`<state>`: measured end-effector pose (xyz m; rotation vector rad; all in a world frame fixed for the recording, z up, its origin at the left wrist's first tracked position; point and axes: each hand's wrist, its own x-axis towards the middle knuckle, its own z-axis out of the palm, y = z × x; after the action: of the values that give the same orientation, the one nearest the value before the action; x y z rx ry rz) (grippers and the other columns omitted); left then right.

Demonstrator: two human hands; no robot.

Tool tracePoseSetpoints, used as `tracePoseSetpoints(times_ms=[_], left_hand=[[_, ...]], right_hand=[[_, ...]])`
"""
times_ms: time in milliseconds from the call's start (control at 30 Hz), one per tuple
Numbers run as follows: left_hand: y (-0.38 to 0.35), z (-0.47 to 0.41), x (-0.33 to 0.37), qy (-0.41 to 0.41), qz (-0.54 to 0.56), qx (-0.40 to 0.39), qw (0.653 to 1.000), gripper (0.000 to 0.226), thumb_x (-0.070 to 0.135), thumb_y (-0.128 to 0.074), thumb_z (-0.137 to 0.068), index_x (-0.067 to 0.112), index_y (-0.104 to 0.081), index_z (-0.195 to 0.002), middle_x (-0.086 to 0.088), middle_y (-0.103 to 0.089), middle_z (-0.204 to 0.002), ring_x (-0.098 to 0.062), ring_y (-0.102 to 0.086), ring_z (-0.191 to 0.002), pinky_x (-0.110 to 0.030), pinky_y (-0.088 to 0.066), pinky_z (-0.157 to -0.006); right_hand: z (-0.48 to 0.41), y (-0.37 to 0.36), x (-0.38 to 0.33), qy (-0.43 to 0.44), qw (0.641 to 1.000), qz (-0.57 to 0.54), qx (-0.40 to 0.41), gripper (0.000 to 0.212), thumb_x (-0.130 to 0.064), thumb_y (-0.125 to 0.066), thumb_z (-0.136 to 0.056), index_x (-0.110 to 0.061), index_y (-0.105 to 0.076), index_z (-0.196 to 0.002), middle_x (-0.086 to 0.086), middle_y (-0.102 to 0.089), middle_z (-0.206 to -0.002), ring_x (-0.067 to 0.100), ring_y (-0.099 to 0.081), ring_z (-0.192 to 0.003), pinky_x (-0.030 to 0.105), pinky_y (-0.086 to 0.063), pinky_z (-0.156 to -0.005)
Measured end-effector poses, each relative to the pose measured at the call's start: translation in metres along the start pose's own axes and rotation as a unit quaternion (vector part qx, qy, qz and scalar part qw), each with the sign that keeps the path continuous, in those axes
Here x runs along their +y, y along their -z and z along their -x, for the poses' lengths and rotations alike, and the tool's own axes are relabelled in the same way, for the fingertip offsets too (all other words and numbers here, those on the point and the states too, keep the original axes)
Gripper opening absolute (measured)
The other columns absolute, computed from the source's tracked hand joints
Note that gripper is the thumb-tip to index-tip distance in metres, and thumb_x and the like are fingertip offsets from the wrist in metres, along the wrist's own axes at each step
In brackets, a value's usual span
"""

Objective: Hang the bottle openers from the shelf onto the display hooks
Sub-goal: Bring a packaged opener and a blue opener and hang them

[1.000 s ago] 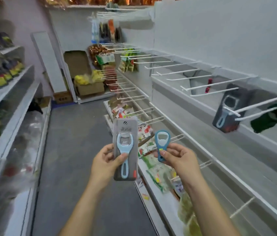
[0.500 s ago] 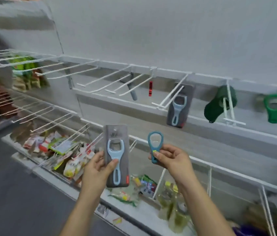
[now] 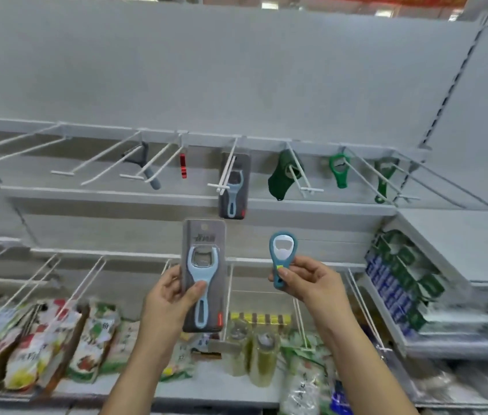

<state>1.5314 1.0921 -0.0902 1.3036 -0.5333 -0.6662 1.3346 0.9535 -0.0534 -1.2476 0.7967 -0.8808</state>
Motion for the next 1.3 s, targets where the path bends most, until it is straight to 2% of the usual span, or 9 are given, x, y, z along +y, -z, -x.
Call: tracePoseSetpoints(times_ms=[67,200,367,467,567,733,967,1133,1300], left_hand=[[-0.008,0.007,0.005,-0.008,0.006,-0.004,1.0,0.032,0.003,-0.074,-0.083,0.02,-0.065,-0.11,0.001,-0.079,-0.097,-0.017,-0.077,-0.084,-0.026,-0.062,-0.064],[-0.017,0.016,0.013,-0.034,0.008,0.001,0.999,0.033,0.005,-0.074,-0.083,0.015,-0.066,-0.113,-0.004,-0.079,-0.1,-0.022,-0.076,-0.09,-0.03,-0.063,-0.07],[-0.02,0.02,0.03,-0.077,0.004,0.007,0.997,0.044,0.019,-0.077,-0.072,0.017,-0.065,-0.115,-0.002,-0.079,-0.102,-0.02,-0.076,-0.093,-0.031,-0.063,-0.074],[-0.026,0.014,0.037,-0.091,0.006,0.01,0.996,0.042,0.013,-0.076,-0.078,0.016,-0.064,-0.118,-0.002,-0.079,-0.103,-0.021,-0.075,-0.095,-0.034,-0.063,-0.077],[-0.034,0.008,0.044,-0.101,0.006,0.009,0.995,0.035,0.006,-0.073,-0.085,0.022,-0.065,-0.114,0.002,-0.079,-0.103,-0.016,-0.075,-0.094,-0.028,-0.062,-0.075],[-0.048,0.01,0.045,-0.119,-0.005,-0.001,0.993,0.034,0.005,-0.07,-0.088,0.025,-0.066,-0.115,0.003,-0.078,-0.106,-0.014,-0.075,-0.096,-0.027,-0.062,-0.076],[-0.06,0.026,0.029,-0.122,-0.009,0.025,0.992,0.039,0.002,-0.07,-0.086,0.031,-0.065,-0.112,0.012,-0.079,-0.101,-0.007,-0.074,-0.094,-0.02,-0.06,-0.073],[-0.067,0.029,0.028,-0.121,-0.007,0.06,0.991,0.038,0.003,-0.069,-0.088,0.027,-0.065,-0.117,0.014,-0.078,-0.099,-0.006,-0.074,-0.094,-0.02,-0.06,-0.072],[-0.068,0.02,0.037,-0.119,-0.016,0.078,0.99,0.042,0.01,-0.07,-0.09,0.019,-0.063,-0.13,0.004,-0.077,-0.113,-0.016,-0.074,-0.102,-0.032,-0.061,-0.082]], right_hand=[[0.003,0.01,-0.007,0.006,1.0,0.005,0.004,0.028,-0.003,-0.07,-0.088,-0.007,-0.069,-0.115,0.015,-0.078,-0.094,0.028,-0.075,-0.094,0.04,-0.059,-0.086],[0.012,0.022,-0.022,0.028,1.0,-0.01,-0.003,0.025,-0.001,-0.069,-0.088,-0.008,-0.069,-0.112,0.013,-0.078,-0.096,0.027,-0.075,-0.094,0.036,-0.061,-0.087],[0.016,0.029,-0.03,0.039,0.999,-0.011,-0.005,0.029,-0.001,-0.07,-0.087,-0.005,-0.068,-0.116,0.014,-0.078,-0.097,0.029,-0.075,-0.095,0.044,-0.058,-0.092],[0.019,0.033,-0.034,0.049,0.999,-0.019,-0.012,0.029,0.001,-0.068,-0.088,-0.004,-0.068,-0.117,0.015,-0.078,-0.097,0.028,-0.076,-0.093,0.043,-0.058,-0.09],[0.019,0.04,-0.039,0.061,0.998,-0.018,-0.019,0.027,0.001,-0.067,-0.089,-0.005,-0.068,-0.115,0.014,-0.078,-0.097,0.027,-0.076,-0.093,0.04,-0.059,-0.088],[0.015,0.061,-0.042,0.072,0.997,-0.022,-0.015,0.025,0.001,-0.067,-0.089,-0.004,-0.069,-0.113,0.014,-0.078,-0.094,0.026,-0.076,-0.091,0.028,-0.062,-0.078],[0.014,0.086,-0.042,0.057,0.998,-0.032,-0.019,0.026,0.003,-0.068,-0.088,-0.002,-0.069,-0.113,0.015,-0.078,-0.095,0.027,-0.077,-0.089,0.033,-0.062,-0.08],[0.015,0.106,-0.043,0.041,0.998,-0.028,-0.033,0.028,0.003,-0.068,-0.087,-0.006,-0.069,-0.113,0.013,-0.078,-0.096,0.026,-0.076,-0.091,0.032,-0.062,-0.08],[0.014,0.116,-0.041,0.031,0.998,-0.03,-0.044,0.027,0.002,-0.067,-0.088,-0.006,-0.069,-0.114,0.012,-0.078,-0.097,0.026,-0.076,-0.092,0.029,-0.062,-0.078]])
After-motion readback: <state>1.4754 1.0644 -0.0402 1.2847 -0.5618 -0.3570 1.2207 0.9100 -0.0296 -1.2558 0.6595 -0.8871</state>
